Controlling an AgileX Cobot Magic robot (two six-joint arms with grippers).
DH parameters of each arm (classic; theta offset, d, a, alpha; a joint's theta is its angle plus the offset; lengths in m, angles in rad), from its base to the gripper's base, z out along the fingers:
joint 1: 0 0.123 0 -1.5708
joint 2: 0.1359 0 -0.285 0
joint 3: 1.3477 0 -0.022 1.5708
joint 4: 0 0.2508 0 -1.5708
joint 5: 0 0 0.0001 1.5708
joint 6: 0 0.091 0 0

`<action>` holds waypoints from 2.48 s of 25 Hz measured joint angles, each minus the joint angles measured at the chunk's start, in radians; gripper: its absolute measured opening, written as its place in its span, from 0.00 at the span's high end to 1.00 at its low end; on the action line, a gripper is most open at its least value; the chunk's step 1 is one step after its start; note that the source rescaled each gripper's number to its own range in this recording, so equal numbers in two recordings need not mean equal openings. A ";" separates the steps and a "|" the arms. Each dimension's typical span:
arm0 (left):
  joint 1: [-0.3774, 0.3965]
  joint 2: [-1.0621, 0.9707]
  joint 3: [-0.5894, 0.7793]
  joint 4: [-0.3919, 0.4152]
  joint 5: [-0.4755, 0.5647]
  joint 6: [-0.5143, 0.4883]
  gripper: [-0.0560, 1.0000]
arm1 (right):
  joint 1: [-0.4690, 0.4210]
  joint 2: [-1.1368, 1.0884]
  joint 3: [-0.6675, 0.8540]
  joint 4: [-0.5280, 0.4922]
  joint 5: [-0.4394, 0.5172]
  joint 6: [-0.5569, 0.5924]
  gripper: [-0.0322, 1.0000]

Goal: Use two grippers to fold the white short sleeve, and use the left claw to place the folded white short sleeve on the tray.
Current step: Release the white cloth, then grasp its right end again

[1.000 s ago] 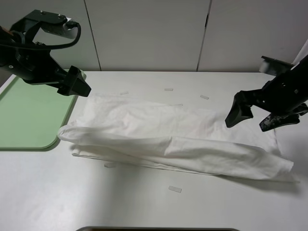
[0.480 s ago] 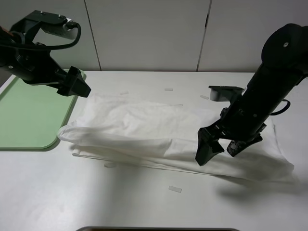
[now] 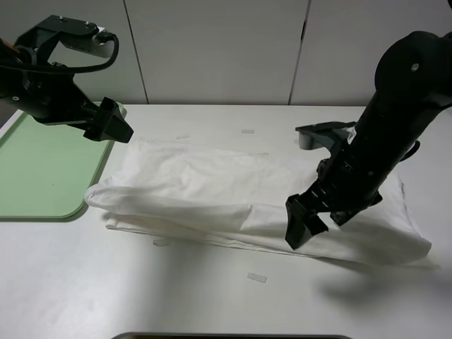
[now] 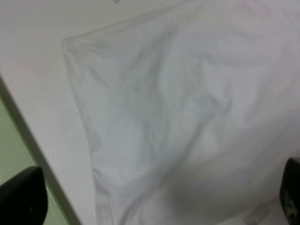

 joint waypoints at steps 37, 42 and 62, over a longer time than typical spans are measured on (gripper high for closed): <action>0.000 0.000 0.000 0.012 0.003 -0.001 0.01 | -0.071 -0.006 0.000 -0.055 0.070 0.091 0.00; 0.000 0.000 0.000 0.010 0.003 -0.001 0.01 | -0.071 -0.202 0.000 -0.075 0.014 0.105 0.00; 0.000 -0.310 0.000 0.150 0.207 -0.161 0.02 | -0.071 -0.645 0.004 -0.345 0.088 0.291 0.00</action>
